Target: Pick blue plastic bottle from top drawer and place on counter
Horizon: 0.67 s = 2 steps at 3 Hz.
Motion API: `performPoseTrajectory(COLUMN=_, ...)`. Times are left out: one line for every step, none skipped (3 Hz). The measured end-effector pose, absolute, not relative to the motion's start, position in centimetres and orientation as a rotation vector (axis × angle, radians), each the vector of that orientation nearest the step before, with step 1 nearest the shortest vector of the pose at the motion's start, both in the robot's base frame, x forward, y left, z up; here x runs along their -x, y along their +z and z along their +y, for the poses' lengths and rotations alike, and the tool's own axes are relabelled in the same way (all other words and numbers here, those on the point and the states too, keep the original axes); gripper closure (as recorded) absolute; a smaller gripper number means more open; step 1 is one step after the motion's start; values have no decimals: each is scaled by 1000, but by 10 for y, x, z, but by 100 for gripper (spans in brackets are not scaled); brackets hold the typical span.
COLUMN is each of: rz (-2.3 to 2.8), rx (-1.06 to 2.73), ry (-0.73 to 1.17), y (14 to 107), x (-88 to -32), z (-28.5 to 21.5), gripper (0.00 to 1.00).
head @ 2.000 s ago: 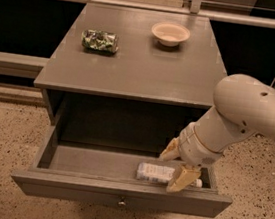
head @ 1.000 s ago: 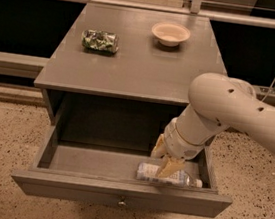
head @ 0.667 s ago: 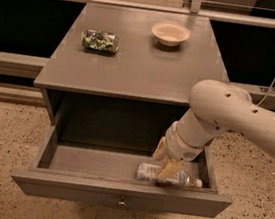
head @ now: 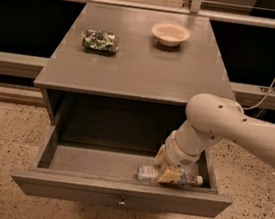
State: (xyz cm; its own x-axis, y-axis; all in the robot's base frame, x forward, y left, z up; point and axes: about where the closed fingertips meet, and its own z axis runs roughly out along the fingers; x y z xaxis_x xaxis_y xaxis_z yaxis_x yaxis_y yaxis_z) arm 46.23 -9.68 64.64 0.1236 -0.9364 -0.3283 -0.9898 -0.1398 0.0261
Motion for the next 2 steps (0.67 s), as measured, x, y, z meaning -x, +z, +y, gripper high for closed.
performPoseTrajectory(rz=1927, rx=2195, ry=384, y=639, x=-459, z=-98, gripper=49)
performPoseTrajectory(rz=1927, rx=2195, ry=384, y=639, x=-459, z=-98, gripper=47)
